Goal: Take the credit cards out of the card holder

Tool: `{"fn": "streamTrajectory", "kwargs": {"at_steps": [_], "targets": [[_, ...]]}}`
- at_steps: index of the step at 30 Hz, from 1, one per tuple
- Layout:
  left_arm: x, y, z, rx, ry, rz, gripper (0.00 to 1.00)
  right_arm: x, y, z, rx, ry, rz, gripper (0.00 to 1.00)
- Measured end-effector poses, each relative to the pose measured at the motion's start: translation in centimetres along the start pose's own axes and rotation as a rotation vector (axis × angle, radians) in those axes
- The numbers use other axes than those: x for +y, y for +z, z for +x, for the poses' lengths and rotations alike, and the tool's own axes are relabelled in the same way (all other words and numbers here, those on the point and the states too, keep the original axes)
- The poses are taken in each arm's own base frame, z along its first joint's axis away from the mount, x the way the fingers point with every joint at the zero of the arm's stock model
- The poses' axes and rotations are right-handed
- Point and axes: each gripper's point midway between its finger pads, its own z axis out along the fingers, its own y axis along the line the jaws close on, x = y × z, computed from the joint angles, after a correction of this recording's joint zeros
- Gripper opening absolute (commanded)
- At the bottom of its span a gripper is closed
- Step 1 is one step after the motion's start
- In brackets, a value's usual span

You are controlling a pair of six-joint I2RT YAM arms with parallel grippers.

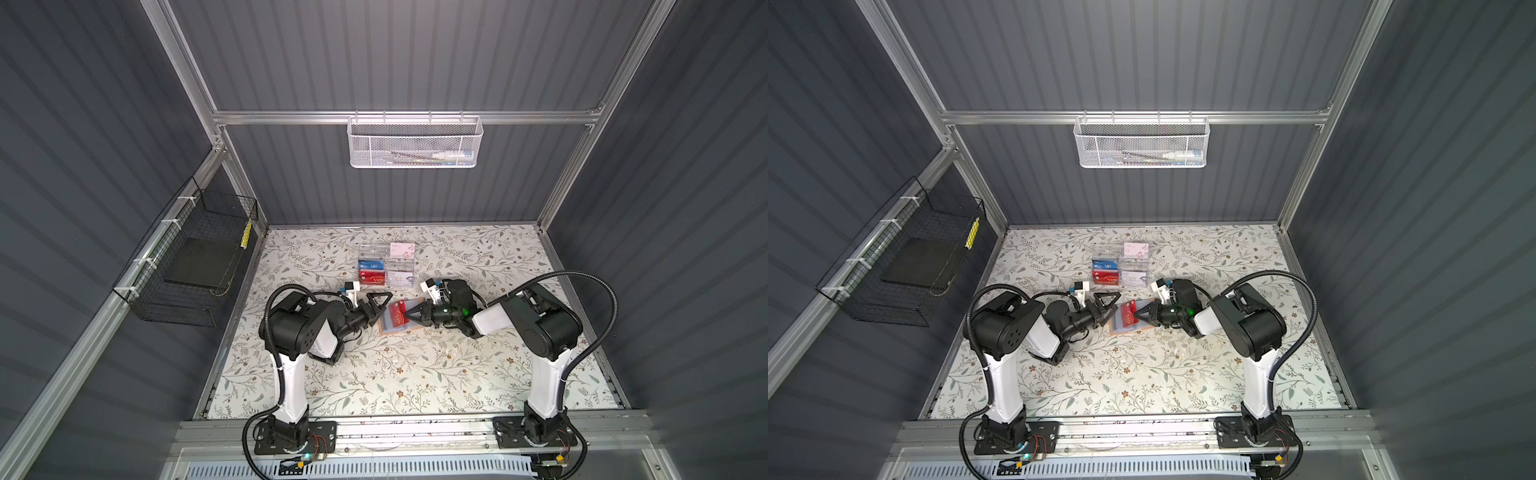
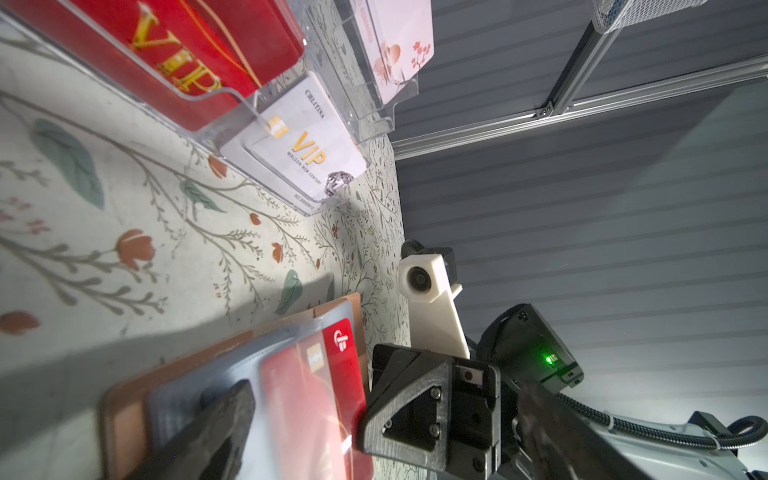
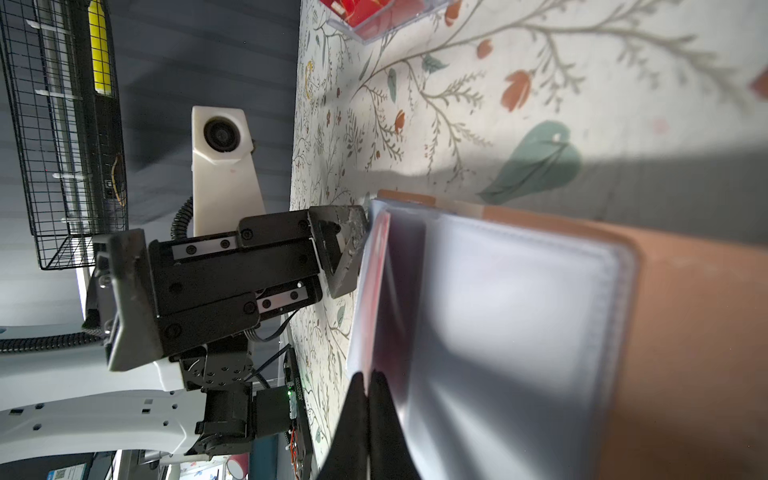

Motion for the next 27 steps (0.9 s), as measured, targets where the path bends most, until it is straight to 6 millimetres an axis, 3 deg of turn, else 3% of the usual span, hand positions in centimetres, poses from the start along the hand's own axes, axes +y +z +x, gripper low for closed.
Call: {"fn": "streamTrajectory", "kwargs": {"at_steps": [16,23,27], "targets": [[-0.3,-0.1,-0.4,0.010,-0.013,-0.013,1.00,1.2,-3.8,-1.6,-0.053,-0.185,0.226,0.00],[-0.5,-0.4,-0.5,0.062,-0.064,-0.147,1.00,1.6,-5.1,-2.1,-0.057,-0.270,0.316,0.00],[-2.4,-1.3,-1.1,0.076,-0.031,-0.224,1.00,2.6,-6.0,-3.2,-0.066,-0.320,0.372,0.00]]}}
